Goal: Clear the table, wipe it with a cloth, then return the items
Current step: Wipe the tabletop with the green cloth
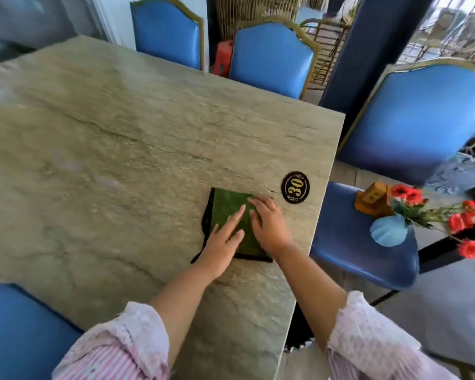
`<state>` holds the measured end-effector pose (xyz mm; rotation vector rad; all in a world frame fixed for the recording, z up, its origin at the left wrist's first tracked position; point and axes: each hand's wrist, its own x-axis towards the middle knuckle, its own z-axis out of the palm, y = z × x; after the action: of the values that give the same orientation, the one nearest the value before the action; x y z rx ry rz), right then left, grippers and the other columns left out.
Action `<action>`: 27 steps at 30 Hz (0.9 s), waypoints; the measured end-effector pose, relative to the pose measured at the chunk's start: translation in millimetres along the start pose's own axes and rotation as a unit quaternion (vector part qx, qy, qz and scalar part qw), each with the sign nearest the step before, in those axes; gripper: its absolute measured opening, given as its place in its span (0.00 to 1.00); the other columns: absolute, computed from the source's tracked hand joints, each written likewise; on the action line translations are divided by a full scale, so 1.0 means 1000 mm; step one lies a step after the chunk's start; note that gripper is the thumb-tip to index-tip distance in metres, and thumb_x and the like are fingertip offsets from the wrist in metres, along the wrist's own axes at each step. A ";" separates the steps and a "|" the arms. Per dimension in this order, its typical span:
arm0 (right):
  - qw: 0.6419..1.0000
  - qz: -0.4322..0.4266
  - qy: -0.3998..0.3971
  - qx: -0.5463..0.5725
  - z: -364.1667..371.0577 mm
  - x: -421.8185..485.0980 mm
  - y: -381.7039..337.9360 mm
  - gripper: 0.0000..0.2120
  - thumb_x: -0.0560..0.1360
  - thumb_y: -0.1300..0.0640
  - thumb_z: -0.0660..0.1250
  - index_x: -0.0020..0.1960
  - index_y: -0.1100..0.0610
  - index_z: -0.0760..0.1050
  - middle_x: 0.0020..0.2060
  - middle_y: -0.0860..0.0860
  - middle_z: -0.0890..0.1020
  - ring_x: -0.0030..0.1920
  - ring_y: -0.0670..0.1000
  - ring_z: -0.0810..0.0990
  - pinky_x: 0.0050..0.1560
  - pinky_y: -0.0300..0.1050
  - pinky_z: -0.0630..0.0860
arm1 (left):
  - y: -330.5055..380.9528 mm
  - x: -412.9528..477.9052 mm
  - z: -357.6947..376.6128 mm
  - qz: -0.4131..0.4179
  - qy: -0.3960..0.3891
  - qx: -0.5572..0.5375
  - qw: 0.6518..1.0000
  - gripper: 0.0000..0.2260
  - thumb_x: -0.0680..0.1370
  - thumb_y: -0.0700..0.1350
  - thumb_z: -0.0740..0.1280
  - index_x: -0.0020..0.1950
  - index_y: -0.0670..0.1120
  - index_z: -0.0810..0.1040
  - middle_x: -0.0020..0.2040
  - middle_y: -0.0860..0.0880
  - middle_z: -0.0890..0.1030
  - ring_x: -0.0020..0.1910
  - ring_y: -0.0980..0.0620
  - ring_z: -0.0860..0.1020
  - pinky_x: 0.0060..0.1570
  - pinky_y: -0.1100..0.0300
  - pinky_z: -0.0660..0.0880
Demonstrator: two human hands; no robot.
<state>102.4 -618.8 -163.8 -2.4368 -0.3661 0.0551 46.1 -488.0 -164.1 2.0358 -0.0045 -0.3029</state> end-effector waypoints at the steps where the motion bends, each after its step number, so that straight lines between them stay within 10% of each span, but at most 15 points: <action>1: 0.998 -0.003 -0.052 -0.025 0.007 0.004 -0.008 0.22 0.81 0.52 0.54 0.74 0.57 0.61 0.74 0.55 0.62 0.75 0.57 0.58 0.75 0.51 0.55 | -0.002 -0.007 -0.007 -0.004 0.063 -0.111 0.992 0.21 0.83 0.47 0.52 0.76 0.56 0.54 0.76 0.51 0.61 0.76 0.53 0.58 0.72 0.60 0.52; 4: 0.972 0.030 -0.149 -0.181 0.034 0.009 -0.026 0.31 0.80 0.39 0.45 0.78 0.51 0.42 0.78 0.52 0.42 0.77 0.56 0.39 0.75 0.57 0.38 | -0.024 -0.021 -0.038 -0.016 0.278 -0.057 0.959 0.19 0.83 0.46 0.52 0.74 0.47 0.62 0.72 0.45 0.69 0.71 0.48 0.67 0.69 0.57 0.64; 8: 0.963 0.018 -0.149 -0.224 0.055 -0.012 -0.048 0.33 0.77 0.33 0.41 0.76 0.45 0.36 0.76 0.53 0.36 0.76 0.59 0.34 0.73 0.62 0.35 | -0.064 -0.038 -0.068 -0.126 0.371 0.127 0.911 0.20 0.82 0.45 0.51 0.74 0.43 0.63 0.73 0.41 0.67 0.74 0.42 0.62 0.72 0.47 0.59; 13: 0.950 -0.086 -0.188 -0.233 0.048 -0.080 -0.046 0.34 0.73 0.28 0.42 0.74 0.36 0.36 0.77 0.48 0.37 0.76 0.56 0.33 0.71 0.58 0.30 | -0.071 -0.058 -0.058 -0.148 0.330 0.212 0.908 0.21 0.82 0.46 0.49 0.76 0.45 0.59 0.77 0.45 0.59 0.77 0.45 0.52 0.75 0.47 0.50; 22: 0.962 0.079 -0.136 -0.222 0.029 -0.048 -0.023 0.32 0.74 0.29 0.42 0.75 0.36 0.39 0.77 0.48 0.39 0.77 0.55 0.36 0.74 0.63 0.36 | -0.068 -0.066 -0.058 -0.147 0.218 0.226 0.938 0.22 0.83 0.48 0.44 0.77 0.45 0.50 0.79 0.48 0.51 0.78 0.51 0.46 0.75 0.54 0.42; 27: 0.963 -0.028 -0.162 -0.212 0.051 -0.112 -0.055 0.30 0.75 0.31 0.41 0.74 0.35 0.38 0.77 0.47 0.38 0.76 0.55 0.34 0.73 0.62 0.33 | -0.062 -0.070 -0.059 -0.144 0.212 0.212 0.943 0.23 0.83 0.49 0.44 0.78 0.46 0.51 0.79 0.49 0.51 0.78 0.51 0.46 0.76 0.54 0.43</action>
<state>-25.4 -577.5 -175.3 -2.8421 -0.6484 0.3916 -16.6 -397.9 -178.1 2.4971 0.5414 -0.0346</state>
